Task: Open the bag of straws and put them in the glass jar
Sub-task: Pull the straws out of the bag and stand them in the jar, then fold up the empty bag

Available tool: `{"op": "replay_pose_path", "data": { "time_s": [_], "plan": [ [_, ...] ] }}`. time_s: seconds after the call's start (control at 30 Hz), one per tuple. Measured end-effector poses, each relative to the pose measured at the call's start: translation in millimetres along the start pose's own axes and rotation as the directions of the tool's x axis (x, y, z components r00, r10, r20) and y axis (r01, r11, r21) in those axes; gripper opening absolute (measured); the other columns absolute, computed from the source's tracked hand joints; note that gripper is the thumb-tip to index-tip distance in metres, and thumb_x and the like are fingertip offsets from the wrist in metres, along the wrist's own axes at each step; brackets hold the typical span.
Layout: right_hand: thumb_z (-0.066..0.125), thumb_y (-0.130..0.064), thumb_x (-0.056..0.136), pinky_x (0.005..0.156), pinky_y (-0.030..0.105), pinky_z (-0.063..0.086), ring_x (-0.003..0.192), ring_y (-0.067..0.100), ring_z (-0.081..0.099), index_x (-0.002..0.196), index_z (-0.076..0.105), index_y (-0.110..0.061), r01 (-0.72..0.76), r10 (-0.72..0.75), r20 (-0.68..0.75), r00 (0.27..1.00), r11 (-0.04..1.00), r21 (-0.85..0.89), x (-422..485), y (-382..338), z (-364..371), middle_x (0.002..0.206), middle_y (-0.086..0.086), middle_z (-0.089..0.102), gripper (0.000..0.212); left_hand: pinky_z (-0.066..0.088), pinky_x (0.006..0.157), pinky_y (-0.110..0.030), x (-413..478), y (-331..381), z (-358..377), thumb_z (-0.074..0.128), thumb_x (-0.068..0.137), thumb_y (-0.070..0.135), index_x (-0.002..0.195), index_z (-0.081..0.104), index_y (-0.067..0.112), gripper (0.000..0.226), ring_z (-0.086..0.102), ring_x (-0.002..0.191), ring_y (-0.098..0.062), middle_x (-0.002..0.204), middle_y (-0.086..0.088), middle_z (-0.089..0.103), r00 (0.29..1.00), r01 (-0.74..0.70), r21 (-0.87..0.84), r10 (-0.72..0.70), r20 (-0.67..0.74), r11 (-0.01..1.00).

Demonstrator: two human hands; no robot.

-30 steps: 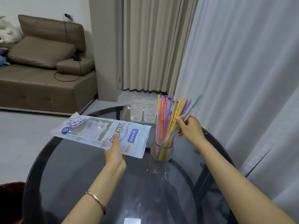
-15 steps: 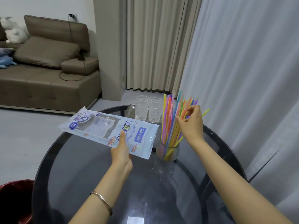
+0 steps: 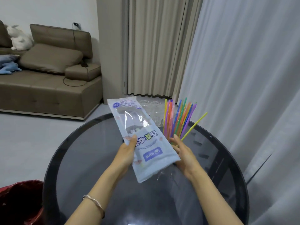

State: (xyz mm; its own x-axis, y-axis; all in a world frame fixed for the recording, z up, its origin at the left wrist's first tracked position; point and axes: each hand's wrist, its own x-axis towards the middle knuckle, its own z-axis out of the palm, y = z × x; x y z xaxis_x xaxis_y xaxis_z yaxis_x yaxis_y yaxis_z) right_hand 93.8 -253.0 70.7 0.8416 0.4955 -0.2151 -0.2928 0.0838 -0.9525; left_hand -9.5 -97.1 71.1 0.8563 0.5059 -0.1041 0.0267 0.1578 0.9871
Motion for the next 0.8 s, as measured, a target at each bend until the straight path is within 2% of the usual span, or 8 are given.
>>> {"op": "replay_pose_path", "data": {
  "time_s": [0.1,0.2,0.27,0.37,0.5,0.57,0.67,0.8],
  "plan": [
    [0.063,-0.032,0.086,0.08,0.036,0.056,0.094,0.024,0.07,0.131,0.05,-0.02,0.06,-0.043,0.145,0.988,0.992,-0.115,-10.0,-1.3,1.5,0.108,0.008,0.073,0.049,0.057,0.079,-0.036,-11.5,1.4,-11.8,0.042,0.096,0.047,0.105,0.069,0.02,0.04,0.071,0.094,-0.018,0.101,0.001,0.075,0.979,0.049,0.212,-0.089,0.186,0.976],
    [0.064,-0.008,0.086,0.07,0.038,0.06,0.092,0.026,0.072,0.134,0.036,-0.042,0.237,-0.214,0.173,0.961,0.963,-0.13,-20.1,0.1,13.8,0.104,0.009,0.074,0.064,0.056,0.085,-0.044,-18.2,6.2,-16.2,0.053,0.094,0.032,0.114,0.064,0.013,0.029,0.072,0.09,-0.023,0.098,-0.004,0.076,0.987,-0.037,0.161,0.011,0.159,0.986],
    [0.061,-0.002,0.087,0.068,0.035,0.06,0.092,0.024,0.072,0.131,0.038,-0.048,0.308,-0.281,0.205,0.938,0.944,-0.117,-26.1,-1.6,20.9,0.104,0.007,0.075,0.067,0.056,0.083,-0.049,-20.9,11.0,-21.0,0.055,0.094,0.024,0.121,0.057,0.021,0.028,0.072,0.091,-0.027,0.102,-0.007,0.074,0.986,-0.117,0.077,0.107,0.127,0.99],
    [0.057,-0.003,0.09,0.072,0.032,0.06,0.096,0.022,0.071,0.128,0.049,-0.039,0.314,-0.272,0.267,0.925,0.941,-0.127,-30.2,-5.0,24.7,0.103,0.002,0.075,0.054,0.057,0.079,-0.047,-24.5,17.3,-30.7,0.054,0.094,0.022,0.135,0.044,0.036,0.044,0.071,0.093,-0.03,0.106,-0.009,0.073,0.974,-0.183,-0.021,0.184,0.134,0.983],
    [0.063,-0.003,0.087,0.067,0.018,0.054,0.089,0.013,0.072,0.119,0.06,-0.024,0.265,-0.191,0.323,0.927,0.943,-0.204,-31.6,-7.6,28.0,0.098,0.004,0.076,0.039,0.053,0.086,-0.035,-26.8,20.9,-48.3,0.058,0.091,0.028,0.14,0.031,0.046,0.059,0.071,0.094,-0.014,0.098,-0.002,0.075,0.965,-0.262,0.046,0.261,0.029,0.964],
    [0.067,-0.004,0.084,0.06,0.012,0.05,0.075,0.003,0.07,0.104,0.068,-0.016,0.318,-0.219,0.315,0.923,0.896,-0.309,-32.6,-7.5,32.5,0.084,-0.002,0.077,0.023,0.051,0.089,-0.027,-29.0,24.8,-60.7,0.059,0.09,0.024,0.139,0.037,0.042,0.057,0.07,0.092,-0.009,0.092,-0.002,0.076,0.95,-0.312,0.11,0.309,0.045,0.944],
    [0.073,-0.011,0.079,0.055,0.007,0.042,0.055,-0.006,0.06,0.08,0.074,-0.013,0.444,-0.351,0.276,0.895,0.763,-0.47,-34.5,-3.8,42.1,0.06,-0.013,0.071,0.002,0.051,0.092,-0.028,-35.7,33.1,-79.4,0.064,0.086,0.025,0.129,0.052,0.036,0.046,0.069,0.088,-0.008,0.086,-0.001,0.076,0.932,-0.361,0.22,0.357,0.06,0.906],
    [0.075,-0.021,0.078,0.055,0.01,0.04,0.052,-0.003,0.049,0.07,0.071,-0.012,0.502,-0.439,0.244,0.865,0.735,-0.455,-31.8,-0.1,59.5,0.054,-0.015,0.062,0.013,0.046,0.083,-0.021,-40.5,37.9,-116.6,0.072,0.071,0.053,0.117,0.055,0.05,0.049,0.057,0.093,-0.004,0.105,0.01,0.058,0.934,-0.324,0.504,0.355,0.036,0.8]
  ]
}}
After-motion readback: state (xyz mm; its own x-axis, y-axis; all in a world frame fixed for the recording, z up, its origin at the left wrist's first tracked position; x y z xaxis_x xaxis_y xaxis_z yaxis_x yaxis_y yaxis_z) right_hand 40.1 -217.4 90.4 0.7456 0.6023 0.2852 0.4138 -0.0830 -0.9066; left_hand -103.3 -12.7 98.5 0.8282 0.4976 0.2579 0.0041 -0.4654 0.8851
